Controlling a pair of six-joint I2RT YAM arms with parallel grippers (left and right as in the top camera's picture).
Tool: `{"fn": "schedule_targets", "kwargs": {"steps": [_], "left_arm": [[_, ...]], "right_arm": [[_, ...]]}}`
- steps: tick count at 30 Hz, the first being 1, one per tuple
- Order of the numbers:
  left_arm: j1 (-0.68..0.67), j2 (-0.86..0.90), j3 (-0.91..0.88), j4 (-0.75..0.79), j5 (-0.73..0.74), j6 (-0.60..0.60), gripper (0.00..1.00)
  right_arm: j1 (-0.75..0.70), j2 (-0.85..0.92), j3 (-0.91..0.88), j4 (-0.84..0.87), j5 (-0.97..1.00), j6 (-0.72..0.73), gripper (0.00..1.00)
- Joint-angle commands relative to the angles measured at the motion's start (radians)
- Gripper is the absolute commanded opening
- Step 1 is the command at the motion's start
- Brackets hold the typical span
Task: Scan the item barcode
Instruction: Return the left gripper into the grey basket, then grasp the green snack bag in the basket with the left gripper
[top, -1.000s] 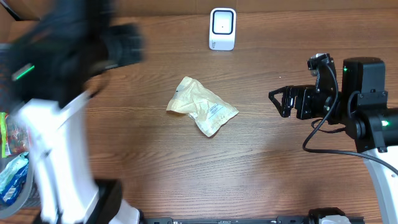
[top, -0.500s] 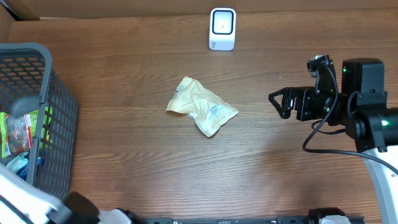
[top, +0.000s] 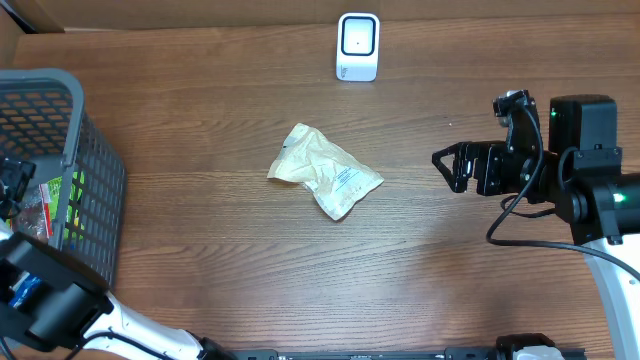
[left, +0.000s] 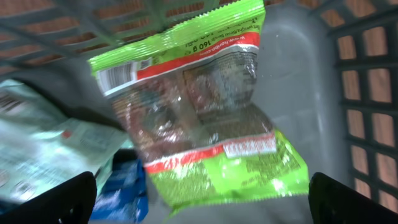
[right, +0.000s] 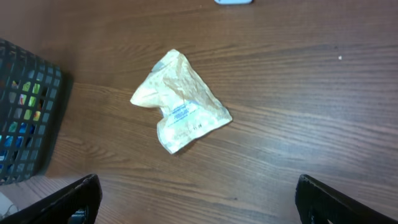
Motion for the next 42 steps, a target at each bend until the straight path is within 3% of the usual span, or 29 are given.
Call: {"fn": "schedule_targets", "kwargs": {"steps": [1,15,16,17,18,21,25,30,37,42], "left_arm": [[-0.01,0.048,-0.005,0.029,-0.015,0.023,1.0],[-0.027,0.198,-0.005,0.053,-0.058,0.0,0.98],[-0.027,0.202,-0.005,0.036,-0.048,0.0,0.86],[-0.027,0.202,-0.005,0.029,-0.035,0.0,0.71],[-0.027,0.202,-0.005,0.023,-0.02,0.0,0.48],[-0.026,0.202,-0.005,-0.008,0.038,0.0,0.04],[-0.027,0.201,0.002,-0.052,0.151,0.003,0.04],[-0.029,0.162,0.109,-0.141,0.307,0.117,0.04],[-0.039,-0.081,0.363,-0.285,0.308,0.154,0.04],[-0.04,-0.263,0.382,-0.275,0.295,0.154,0.04]], "right_arm": [[0.005,-0.003,0.021,-0.002,-0.005,-0.004,1.0],[0.005,-0.003,0.021,-0.002,-0.005,-0.004,1.0],[0.005,-0.003,0.021,-0.001,-0.005,-0.004,1.0],[0.005,-0.003,0.021,-0.002,-0.005,-0.004,1.0],[0.005,-0.003,0.021,-0.002,-0.005,-0.004,1.0],[0.005,-0.003,0.021,0.001,-0.005,-0.004,1.0],[0.005,-0.003,0.021,0.001,-0.005,-0.004,1.0],[0.005,-0.003,0.021,0.002,-0.005,-0.004,1.0],[0.005,-0.003,0.021,0.007,-0.006,-0.004,1.0],[0.005,-0.003,0.021,0.008,-0.006,-0.004,1.0]]}}
